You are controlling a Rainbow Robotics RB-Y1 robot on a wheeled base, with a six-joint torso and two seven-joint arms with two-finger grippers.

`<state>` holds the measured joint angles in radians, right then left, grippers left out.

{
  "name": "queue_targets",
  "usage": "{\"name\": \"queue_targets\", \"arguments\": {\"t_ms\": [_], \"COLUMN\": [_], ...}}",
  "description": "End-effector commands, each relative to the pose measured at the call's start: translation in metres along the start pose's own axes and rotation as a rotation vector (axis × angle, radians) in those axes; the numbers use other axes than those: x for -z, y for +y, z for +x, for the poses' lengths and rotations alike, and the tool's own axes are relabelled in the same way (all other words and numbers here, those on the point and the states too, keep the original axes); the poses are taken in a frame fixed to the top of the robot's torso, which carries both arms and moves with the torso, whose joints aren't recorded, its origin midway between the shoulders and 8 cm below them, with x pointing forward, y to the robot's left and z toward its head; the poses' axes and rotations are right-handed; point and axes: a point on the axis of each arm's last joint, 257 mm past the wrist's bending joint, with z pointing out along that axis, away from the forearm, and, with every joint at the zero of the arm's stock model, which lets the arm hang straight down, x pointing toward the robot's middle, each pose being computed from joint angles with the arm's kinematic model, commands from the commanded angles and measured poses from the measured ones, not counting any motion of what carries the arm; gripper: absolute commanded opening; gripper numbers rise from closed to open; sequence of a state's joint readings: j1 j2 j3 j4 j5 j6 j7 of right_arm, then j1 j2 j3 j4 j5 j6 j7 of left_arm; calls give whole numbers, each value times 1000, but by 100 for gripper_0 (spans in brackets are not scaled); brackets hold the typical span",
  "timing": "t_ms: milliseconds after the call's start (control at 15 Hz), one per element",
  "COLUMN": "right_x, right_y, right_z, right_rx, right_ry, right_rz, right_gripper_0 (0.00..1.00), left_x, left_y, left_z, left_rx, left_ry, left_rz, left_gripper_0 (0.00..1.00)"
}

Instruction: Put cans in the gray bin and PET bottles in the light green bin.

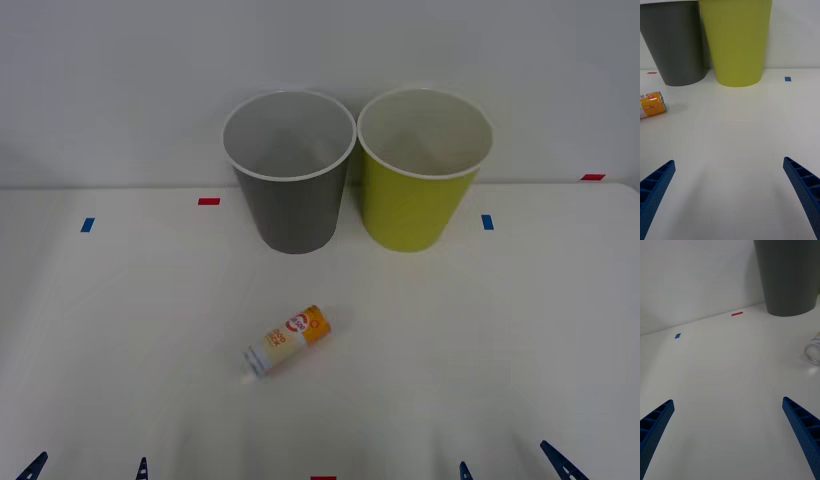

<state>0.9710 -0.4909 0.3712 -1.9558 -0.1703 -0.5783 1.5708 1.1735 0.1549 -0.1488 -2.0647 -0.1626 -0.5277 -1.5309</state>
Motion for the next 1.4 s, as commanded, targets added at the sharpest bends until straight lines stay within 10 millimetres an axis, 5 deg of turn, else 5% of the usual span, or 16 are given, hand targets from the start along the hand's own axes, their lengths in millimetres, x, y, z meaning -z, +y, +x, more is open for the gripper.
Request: {"name": "queue_targets", "arguments": {"t_ms": [67,1400], "right_x": [0,0], "right_y": [0,0], "right_z": [0,0], "right_rx": [0,0], "right_ry": [0,0], "right_rz": [0,0], "right_gripper_0": [100,100], "left_x": [0,0], "left_y": [0,0], "left_z": [0,0], "left_rx": [0,0], "left_ry": [0,0], "left_rz": [0,0], "left_gripper_0": [99,99]}}
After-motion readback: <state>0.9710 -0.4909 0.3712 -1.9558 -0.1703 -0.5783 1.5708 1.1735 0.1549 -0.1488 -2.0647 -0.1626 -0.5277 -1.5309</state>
